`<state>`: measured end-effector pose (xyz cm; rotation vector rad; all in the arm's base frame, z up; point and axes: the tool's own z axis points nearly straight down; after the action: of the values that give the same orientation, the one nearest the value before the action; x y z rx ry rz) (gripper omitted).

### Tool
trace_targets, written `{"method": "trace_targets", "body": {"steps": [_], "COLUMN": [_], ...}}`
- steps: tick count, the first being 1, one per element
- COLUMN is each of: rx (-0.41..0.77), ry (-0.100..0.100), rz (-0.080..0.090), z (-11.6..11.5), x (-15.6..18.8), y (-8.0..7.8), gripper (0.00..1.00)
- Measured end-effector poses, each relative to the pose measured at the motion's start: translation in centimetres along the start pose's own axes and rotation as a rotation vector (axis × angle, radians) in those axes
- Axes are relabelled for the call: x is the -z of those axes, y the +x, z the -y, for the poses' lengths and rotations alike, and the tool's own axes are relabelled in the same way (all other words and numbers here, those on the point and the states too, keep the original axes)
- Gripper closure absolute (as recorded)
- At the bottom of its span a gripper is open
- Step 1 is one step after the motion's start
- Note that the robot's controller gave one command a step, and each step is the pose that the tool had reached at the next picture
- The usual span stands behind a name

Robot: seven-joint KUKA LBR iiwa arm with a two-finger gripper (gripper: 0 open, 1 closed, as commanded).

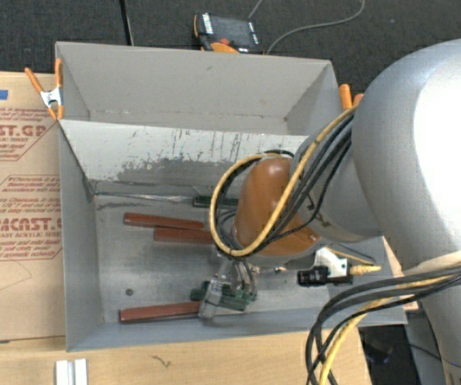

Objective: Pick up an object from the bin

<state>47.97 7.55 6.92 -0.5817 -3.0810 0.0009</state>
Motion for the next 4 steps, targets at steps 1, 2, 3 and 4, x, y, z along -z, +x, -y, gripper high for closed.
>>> {"method": "trace_targets", "body": {"steps": [1,2,3,4], "rx": [0.0,0.001,0.001,0.002], "ry": [-0.001,-0.005,-0.004,-0.006], "rz": [0.003,0.004,0.008,0.013], "z": [0.0,-0.2,-0.2,-0.4], "x": [0.0,0.3,4.2,12.0], "y": [0.1,0.0,-0.1,-0.2], "gripper": [0.0,1.0,1.0,1.0]}}
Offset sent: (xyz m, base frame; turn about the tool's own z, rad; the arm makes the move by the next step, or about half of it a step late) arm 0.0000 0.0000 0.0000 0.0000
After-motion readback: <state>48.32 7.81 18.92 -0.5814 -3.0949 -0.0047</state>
